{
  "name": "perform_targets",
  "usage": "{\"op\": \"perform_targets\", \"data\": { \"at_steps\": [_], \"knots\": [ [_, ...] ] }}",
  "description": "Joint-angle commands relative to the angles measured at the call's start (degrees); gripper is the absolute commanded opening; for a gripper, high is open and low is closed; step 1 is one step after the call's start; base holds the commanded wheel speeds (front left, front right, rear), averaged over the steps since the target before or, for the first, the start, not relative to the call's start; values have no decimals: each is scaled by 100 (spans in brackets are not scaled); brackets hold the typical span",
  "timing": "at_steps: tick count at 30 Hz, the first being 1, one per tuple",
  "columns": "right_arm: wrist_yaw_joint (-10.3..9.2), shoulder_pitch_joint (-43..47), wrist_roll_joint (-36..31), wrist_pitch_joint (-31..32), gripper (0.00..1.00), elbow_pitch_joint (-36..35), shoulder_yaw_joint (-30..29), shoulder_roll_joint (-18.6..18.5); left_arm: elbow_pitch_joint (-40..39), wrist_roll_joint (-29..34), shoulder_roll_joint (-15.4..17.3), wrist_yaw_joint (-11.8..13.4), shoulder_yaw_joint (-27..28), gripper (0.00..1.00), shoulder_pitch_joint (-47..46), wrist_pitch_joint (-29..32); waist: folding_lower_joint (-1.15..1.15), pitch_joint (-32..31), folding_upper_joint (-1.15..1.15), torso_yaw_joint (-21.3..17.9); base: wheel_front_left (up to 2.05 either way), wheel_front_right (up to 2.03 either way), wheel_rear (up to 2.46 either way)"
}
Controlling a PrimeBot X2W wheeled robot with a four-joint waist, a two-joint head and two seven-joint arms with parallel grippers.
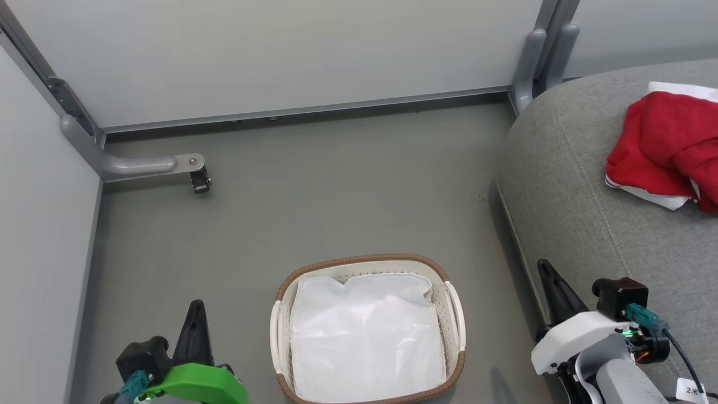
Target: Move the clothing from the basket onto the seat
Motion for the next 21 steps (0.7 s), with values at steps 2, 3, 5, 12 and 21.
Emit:
{"op": "perform_targets", "data": {
  "at_steps": [2,3,5,12,21],
  "knots": [
    [0,-37,364,90,0,-153,-85,-11,-120,-372,15,-47,71,0,-57,77,0,-11,0,-1,0,0,0],
    [-1,-27,476,119,0,-172,-103,-8,-129,-486,16,-60,89,0,-65,107,0,-16,0,-1,0,0,0],
    [-1,-11,676,171,0,-207,-134,-1,-144,-682,19,-82,121,0,-78,161,0,-24,0,-2,0,0,0],
    [-1,38,1326,345,0,-316,-239,20,-197,-1329,27,-159,225,0,-121,336,0,-54,0,-4,0,0,0],
    [-2,98,2110,557,0,-441,-369,47,-261,-2105,36,-251,353,0,-175,550,0,-93,0,-7,0,0,0]
  ]
}}
